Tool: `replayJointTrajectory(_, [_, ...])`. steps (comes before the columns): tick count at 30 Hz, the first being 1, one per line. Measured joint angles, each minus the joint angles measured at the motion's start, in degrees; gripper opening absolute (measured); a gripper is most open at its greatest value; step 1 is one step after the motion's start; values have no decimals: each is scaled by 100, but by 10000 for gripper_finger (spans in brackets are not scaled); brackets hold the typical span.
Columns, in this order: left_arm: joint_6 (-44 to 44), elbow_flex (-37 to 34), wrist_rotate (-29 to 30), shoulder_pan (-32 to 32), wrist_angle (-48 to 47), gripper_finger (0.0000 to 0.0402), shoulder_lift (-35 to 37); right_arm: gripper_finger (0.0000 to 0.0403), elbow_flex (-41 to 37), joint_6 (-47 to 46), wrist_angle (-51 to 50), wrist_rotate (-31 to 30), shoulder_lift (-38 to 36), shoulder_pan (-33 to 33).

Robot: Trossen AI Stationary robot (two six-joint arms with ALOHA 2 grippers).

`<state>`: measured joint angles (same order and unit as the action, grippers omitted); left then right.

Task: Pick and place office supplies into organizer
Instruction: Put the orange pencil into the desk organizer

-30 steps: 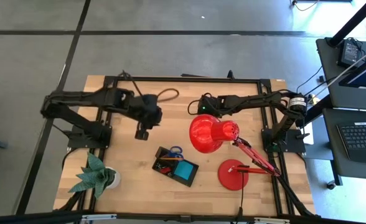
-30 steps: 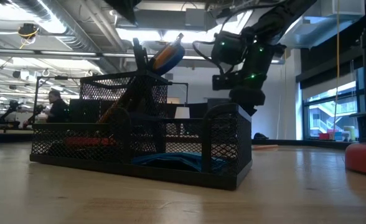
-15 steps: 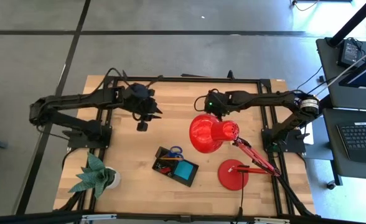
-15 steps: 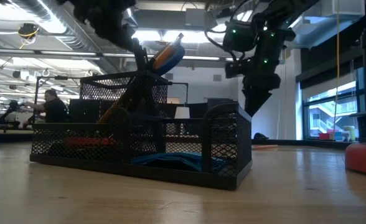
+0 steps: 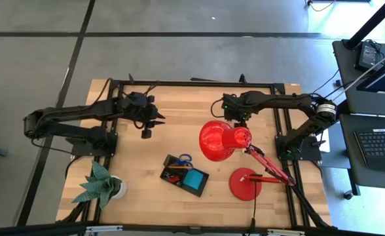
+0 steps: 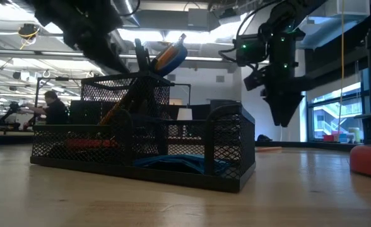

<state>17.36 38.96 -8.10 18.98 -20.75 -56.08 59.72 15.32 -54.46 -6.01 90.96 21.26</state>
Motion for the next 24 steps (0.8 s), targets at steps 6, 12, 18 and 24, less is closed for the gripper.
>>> replayJointTrajectory(6, [-15,-111,3,0,-4,90,-6,249,0,330,406,-197,0,-2])
replayJointTrajectory(12, [116,-111,3,0,32,90,-8,249,0,678,893,-746,0,2])
replayJointTrajectory(18, [127,-111,3,0,31,90,-8,249,0,1673,906,-683,193,97])
replayJointTrajectory(24, [138,-111,3,0,31,90,-10,249,0,2103,973,-443,793,174])
